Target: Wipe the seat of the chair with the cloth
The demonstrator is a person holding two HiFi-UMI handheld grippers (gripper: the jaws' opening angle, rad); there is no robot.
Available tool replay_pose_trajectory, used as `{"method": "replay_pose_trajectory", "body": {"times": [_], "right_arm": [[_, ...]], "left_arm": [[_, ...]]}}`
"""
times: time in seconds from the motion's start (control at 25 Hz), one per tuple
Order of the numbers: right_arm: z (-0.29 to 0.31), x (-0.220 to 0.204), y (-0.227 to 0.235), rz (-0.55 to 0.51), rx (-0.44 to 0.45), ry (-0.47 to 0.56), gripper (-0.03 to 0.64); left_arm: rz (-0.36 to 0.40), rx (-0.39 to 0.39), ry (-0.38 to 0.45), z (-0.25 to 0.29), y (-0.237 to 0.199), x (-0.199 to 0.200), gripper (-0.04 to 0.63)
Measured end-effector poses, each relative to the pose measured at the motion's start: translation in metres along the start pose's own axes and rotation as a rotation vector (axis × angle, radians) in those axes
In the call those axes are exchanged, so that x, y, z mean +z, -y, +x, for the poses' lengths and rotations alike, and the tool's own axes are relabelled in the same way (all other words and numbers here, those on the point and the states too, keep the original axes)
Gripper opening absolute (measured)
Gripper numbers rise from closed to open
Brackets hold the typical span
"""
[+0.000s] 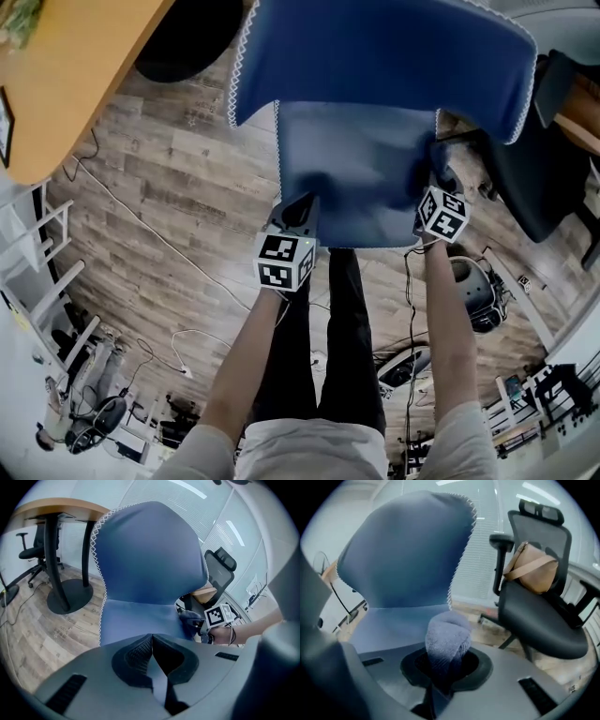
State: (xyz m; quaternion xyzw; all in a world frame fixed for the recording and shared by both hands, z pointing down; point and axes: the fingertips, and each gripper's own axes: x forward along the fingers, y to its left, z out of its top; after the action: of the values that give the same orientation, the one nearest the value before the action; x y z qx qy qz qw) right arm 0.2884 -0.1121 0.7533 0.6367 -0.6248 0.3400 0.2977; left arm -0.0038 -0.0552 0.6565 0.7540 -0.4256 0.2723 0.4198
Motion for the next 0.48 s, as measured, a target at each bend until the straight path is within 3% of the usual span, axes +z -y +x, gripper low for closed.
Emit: {"method": "replay_pose_trajectory", "body": {"times": [0.08, 0.2, 0.48], "right_arm": [[0.006, -0.01, -0.026, 0.112, 0.107, -0.015, 0.055], [0.008, -0.013, -0.036, 0.256, 0.139, 0.009, 0.055], [0.005, -0.014, -0.038, 0.257, 0.135, 0.006, 0.055]], "left_arm": [[0.006, 0.001, -0.005, -0.001, -0.004, -0.001, 0.026], [0.019, 0.008, -0.01, -0.007, -0.01, -0.003, 0.026], [-0.015, 0.029, -0.008, -0.023, -0.032, -0.014, 0.027]]}}
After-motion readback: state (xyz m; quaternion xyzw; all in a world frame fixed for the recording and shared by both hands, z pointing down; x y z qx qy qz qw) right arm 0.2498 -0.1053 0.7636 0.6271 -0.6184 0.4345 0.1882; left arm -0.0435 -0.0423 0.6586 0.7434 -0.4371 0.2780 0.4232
